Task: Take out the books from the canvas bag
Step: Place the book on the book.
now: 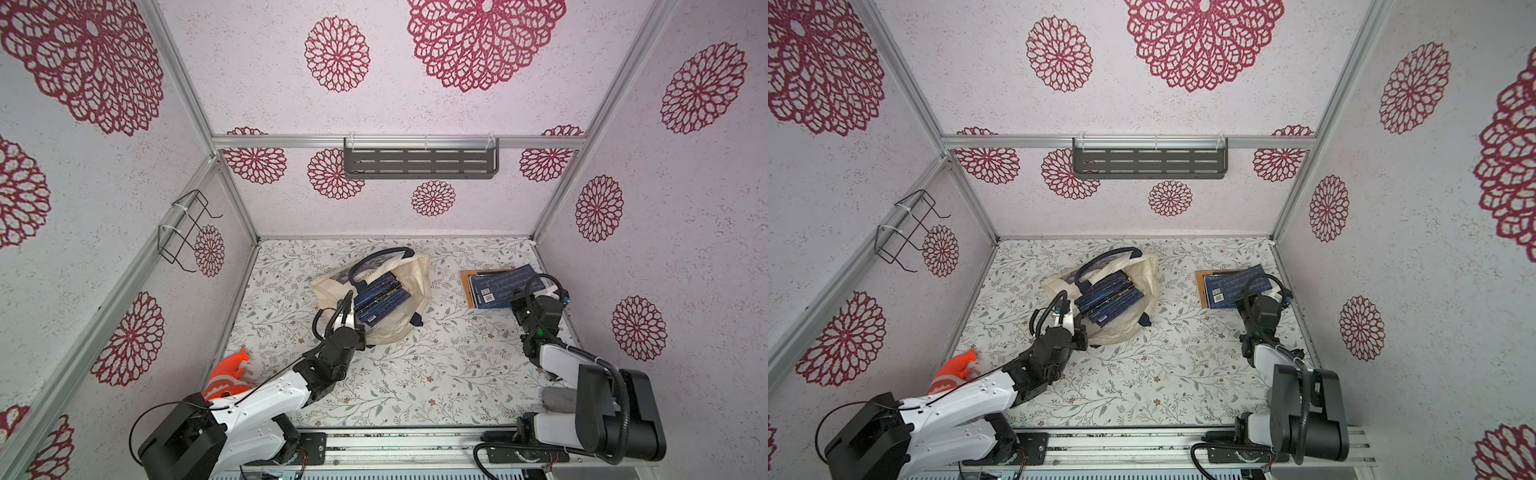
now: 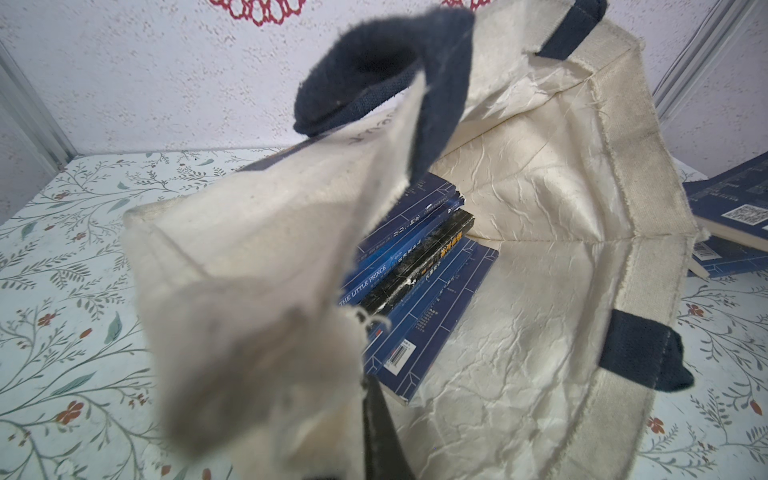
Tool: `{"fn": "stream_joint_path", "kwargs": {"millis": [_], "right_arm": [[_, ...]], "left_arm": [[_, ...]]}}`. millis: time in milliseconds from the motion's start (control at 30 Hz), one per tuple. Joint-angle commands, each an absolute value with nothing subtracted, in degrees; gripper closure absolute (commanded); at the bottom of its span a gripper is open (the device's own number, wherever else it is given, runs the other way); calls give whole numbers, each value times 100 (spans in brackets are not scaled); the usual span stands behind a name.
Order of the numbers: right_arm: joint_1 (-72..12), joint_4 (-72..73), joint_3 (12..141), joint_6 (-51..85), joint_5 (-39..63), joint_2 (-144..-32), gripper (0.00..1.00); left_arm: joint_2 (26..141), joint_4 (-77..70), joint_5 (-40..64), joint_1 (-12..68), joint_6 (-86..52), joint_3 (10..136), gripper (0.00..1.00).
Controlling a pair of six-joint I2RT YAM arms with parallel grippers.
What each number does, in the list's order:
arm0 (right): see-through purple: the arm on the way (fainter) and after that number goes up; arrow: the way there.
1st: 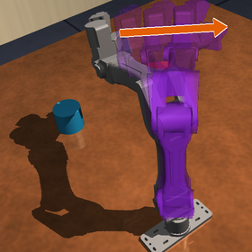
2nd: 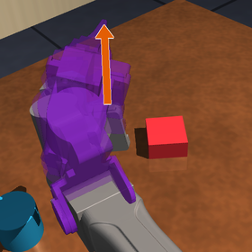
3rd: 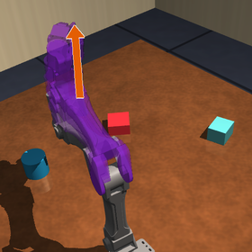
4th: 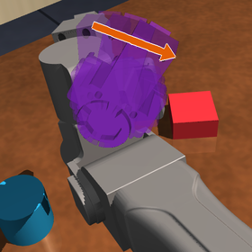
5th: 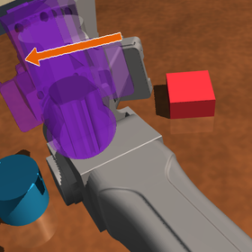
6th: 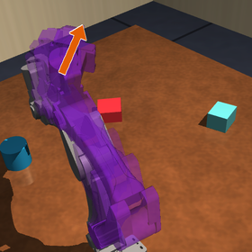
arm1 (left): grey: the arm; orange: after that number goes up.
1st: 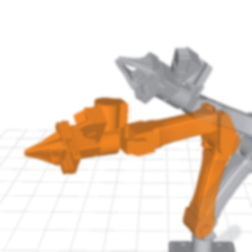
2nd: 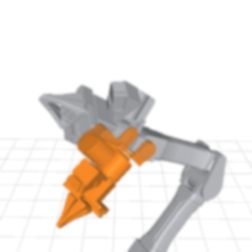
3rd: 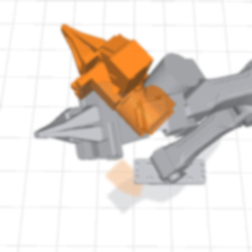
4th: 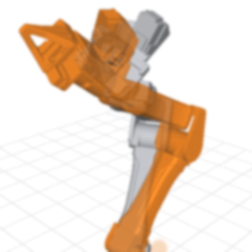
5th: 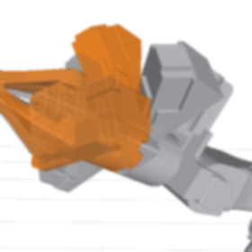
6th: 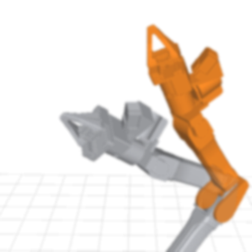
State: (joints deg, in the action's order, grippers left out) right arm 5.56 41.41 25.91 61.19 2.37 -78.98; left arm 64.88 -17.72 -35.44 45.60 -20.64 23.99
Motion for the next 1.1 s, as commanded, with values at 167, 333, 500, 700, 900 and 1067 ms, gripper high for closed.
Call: {"fn": "stream_joint_path", "kwargs": {"millis": [167,333,500,700,900,1067], "right_arm": [[710,5134,2760,6627,435,-8798,100],[743,5018,2984,6644,482,-9213,100],[755,4545,3125,6608,331,-9214,73],[751,4064,3147,6509,312,-8974,37],[738,3502,3180,6563,465,-8776,8],[708,3476,3223,6738,616,-8870,1]], "left_arm": [[6445,-1793,-3543,4702,-2047,2535,100],[6482,-1793,-3551,4699,-2029,2558,100],[6494,-1802,-3551,4706,-2035,2556,100],[6530,-1802,-3516,4710,-2039,2575,100],[6509,-1802,-3507,4715,-2031,2575,100],[6487,-1793,-3514,4723,-2039,2575,100]]}}
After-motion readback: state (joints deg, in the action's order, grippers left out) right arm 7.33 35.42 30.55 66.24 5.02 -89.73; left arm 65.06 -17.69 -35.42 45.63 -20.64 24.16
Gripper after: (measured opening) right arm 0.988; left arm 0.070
